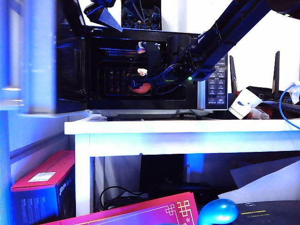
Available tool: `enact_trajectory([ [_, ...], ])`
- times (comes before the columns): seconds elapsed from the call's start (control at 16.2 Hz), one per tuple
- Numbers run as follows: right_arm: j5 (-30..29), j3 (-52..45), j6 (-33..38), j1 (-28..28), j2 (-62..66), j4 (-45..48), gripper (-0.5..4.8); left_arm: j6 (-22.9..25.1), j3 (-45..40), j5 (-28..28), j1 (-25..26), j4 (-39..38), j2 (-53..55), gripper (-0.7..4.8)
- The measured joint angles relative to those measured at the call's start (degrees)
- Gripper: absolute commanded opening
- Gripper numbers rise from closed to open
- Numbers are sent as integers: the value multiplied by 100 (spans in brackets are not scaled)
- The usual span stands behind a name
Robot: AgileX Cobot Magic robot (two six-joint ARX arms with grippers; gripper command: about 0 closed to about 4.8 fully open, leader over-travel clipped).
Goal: Open the microwave door, place the orange inside the microwave, then close the microwave door.
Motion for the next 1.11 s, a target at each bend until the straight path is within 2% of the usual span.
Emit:
enact_trajectory([
  [0.37, 197, 50, 4, -59, 127, 149, 310, -20, 0, 109, 0, 0, 0, 479],
  [0.74, 297, 988, 46, -105, 612, -33, 310, -20, 0, 125, -2, 0, 0, 479],
  [1.11, 442, 1296, 48, -107, 942, 13, 310, -20, 0, 212, 0, 0, 0, 479],
])
